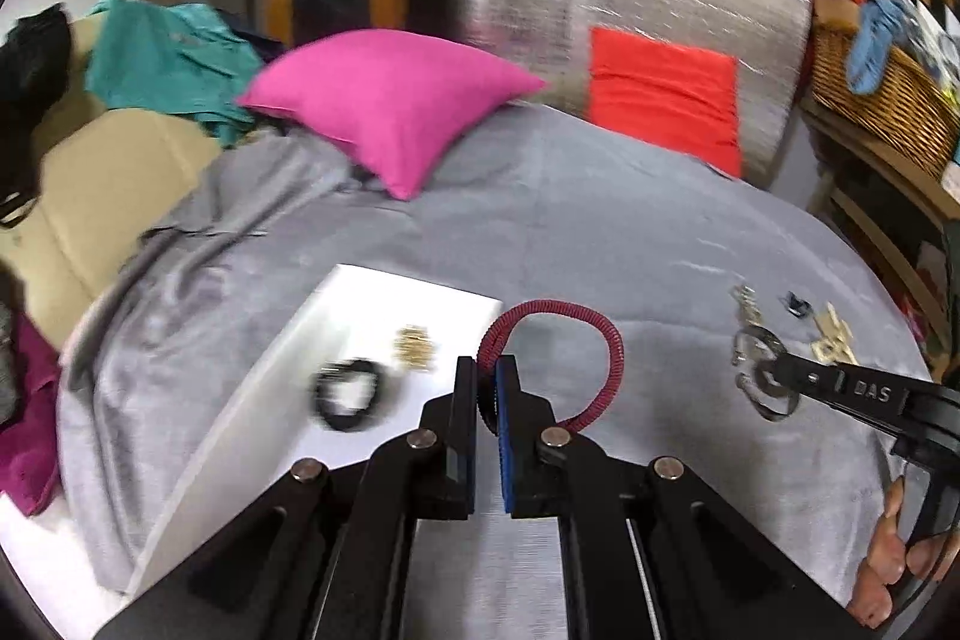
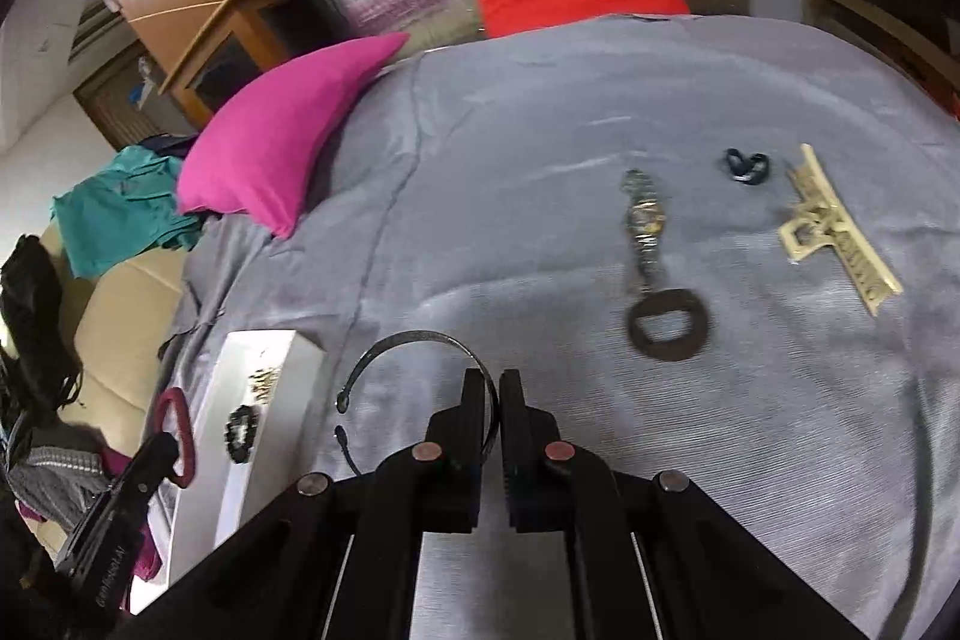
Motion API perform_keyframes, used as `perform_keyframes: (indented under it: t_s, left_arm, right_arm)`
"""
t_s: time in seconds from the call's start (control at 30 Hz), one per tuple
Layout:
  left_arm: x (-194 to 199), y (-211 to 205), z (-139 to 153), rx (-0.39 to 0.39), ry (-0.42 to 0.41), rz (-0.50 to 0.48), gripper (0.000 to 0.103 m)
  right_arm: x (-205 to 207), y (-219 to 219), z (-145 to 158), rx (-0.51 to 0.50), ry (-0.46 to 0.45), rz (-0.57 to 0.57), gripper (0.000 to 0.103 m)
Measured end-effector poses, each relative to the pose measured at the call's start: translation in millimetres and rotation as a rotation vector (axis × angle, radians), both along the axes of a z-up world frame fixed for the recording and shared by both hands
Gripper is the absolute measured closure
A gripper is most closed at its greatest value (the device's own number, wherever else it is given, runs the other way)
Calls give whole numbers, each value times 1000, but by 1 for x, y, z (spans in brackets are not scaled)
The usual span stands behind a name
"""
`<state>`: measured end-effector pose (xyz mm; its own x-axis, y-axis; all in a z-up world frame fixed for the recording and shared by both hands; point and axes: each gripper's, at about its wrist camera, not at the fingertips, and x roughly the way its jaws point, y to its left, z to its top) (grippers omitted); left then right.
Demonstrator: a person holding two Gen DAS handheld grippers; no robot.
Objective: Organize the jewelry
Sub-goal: 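Carry red hair tie and silver bangle into the white box and release both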
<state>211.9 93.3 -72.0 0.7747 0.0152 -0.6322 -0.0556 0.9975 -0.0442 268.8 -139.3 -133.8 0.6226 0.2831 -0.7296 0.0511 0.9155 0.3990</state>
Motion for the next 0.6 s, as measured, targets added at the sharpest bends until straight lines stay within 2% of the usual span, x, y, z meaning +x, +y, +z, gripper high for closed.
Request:
perform_keyframes:
  t_s: [0.23,0.47,0.6]
  left_arm:
    - [-13,61,1,-27,1,129,97]
    - [-7,87,-9,-55,41,171,97]
    - [-5,97,-18,-65,90,186,97]
  right_arm:
    - [-3,49,9,6,-61,86,97]
    - [8,97,4,-28,-57,165,97]
    - [18,121,5,-19,-58,206,97]
